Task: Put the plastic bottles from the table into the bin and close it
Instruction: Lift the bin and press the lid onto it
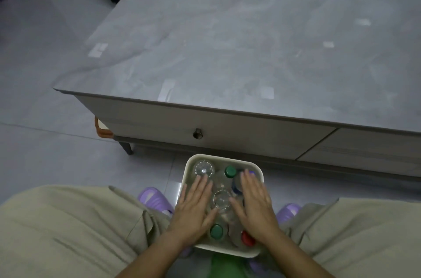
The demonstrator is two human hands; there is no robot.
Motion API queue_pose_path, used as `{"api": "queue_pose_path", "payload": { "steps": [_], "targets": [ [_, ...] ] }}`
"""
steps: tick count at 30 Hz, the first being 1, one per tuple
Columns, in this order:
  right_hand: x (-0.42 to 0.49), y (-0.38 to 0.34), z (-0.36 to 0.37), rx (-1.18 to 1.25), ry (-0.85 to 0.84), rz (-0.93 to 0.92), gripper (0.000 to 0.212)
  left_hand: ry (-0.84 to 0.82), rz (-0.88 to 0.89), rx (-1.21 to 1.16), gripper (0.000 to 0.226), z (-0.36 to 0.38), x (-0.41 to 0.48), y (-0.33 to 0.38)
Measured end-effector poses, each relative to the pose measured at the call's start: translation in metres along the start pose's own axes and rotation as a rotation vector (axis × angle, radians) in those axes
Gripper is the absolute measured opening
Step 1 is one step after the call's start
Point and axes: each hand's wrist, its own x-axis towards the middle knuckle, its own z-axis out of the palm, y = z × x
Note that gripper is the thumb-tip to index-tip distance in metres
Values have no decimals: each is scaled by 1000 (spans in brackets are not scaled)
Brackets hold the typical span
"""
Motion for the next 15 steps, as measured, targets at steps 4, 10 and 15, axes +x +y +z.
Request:
{"api": "queue_pose_path", "payload": {
  "steps": [4, 10, 15],
  "targets": [
    [27, 17, -1, 400, -6, 670, 57, 87, -670, -564, 56, -15, 6, -2],
    [65, -6, 27, 507, -157, 558, 17, 148, -915, -871, 16, -46, -14, -56],
    [83, -125, 44, 587, -346, 429, 5, 277, -911, -933, 29, -96, -51, -138]
  ]
}}
